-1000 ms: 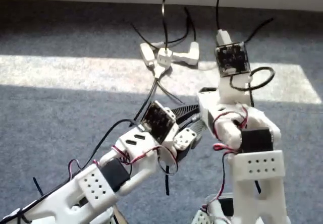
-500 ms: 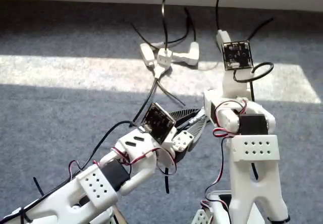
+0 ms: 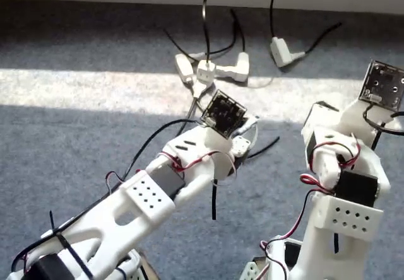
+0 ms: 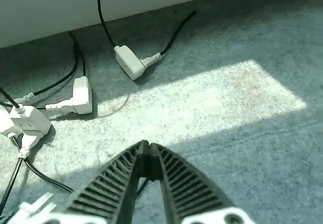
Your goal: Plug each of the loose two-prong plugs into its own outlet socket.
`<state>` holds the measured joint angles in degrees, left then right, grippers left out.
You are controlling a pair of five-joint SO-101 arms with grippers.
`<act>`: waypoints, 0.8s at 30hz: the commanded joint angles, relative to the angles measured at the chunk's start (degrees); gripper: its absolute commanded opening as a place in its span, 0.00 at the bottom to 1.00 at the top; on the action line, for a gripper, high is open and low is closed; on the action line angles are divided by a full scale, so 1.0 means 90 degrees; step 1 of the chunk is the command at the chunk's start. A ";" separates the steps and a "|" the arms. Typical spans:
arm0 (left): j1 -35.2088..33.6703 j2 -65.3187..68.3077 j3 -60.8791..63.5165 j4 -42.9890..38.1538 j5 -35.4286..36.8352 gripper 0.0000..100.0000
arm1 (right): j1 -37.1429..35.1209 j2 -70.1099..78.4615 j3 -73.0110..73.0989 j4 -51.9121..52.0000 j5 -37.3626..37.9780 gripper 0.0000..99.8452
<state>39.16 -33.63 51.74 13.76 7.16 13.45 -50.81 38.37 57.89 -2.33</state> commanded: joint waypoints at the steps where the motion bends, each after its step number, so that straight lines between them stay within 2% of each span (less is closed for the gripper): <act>1: -0.0357 -0.0093 -0.1919 0.2755 -0.0176 0.01 | 0.0210 0.0357 0.0679 -0.0190 -0.0371 0.01; 3: -0.0601 0.0083 -0.2847 0.3985 0.0176 0.01 | 0.0220 0.0767 0.1314 -0.0650 -0.0723 0.01; 5: -0.0982 0.0405 -0.3600 0.4845 0.0488 0.01 | 0.0220 0.1265 0.1900 -0.1265 -0.0947 0.01; 8: -0.1519 0.1187 -0.4371 0.5411 0.0762 0.01 | 0.0210 0.2076 0.2486 -0.1998 -0.1035 0.01; 12: -0.2007 0.2593 -0.5260 0.6037 0.0967 0.01 | 0.0220 0.3053 0.2496 -0.2515 -0.1006 0.01; 16: -0.2261 0.3648 -0.6374 0.7140 0.0977 0.01 | 0.0190 0.3775 0.2085 -0.2593 -0.1006 0.01; 21: -0.2457 0.4068 -0.7350 0.8537 0.1045 0.01 | 0.0190 0.4176 0.1861 -0.2593 -0.1006 0.01; 24: -0.2476 0.4107 -0.7370 0.9035 0.2188 0.01 | 0.0181 0.4176 0.1851 -0.2593 -0.1006 0.01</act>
<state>17.71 3.21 -11.12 88.92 16.57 14.95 -13.19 57.63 35.56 -10.77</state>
